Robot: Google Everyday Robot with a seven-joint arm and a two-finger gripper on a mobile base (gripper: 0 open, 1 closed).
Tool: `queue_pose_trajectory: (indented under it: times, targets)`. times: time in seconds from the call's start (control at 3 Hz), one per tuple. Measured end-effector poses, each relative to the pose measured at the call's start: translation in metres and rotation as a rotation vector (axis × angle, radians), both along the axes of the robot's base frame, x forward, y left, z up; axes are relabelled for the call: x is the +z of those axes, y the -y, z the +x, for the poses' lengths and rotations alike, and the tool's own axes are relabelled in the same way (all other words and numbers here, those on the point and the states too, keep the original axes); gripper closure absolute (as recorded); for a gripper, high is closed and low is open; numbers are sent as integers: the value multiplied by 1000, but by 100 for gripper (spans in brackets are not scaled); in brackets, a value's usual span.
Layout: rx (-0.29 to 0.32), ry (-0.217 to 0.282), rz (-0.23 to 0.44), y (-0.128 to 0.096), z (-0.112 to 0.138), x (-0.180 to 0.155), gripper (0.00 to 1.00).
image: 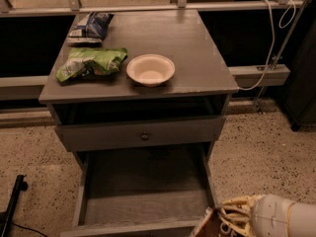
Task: Place brown chip bag into middle drawer
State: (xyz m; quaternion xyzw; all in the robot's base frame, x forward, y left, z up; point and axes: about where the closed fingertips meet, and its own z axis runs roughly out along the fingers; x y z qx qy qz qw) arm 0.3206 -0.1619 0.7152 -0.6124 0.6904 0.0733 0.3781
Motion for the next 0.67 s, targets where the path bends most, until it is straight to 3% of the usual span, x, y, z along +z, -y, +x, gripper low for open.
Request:
queue_pose_trajectory:
  times: [0.33,0.67]
  targets:
    - [7,-2,-2,-4,2,-4,100]
    - [27,14,-9,-17,22,-10,100]
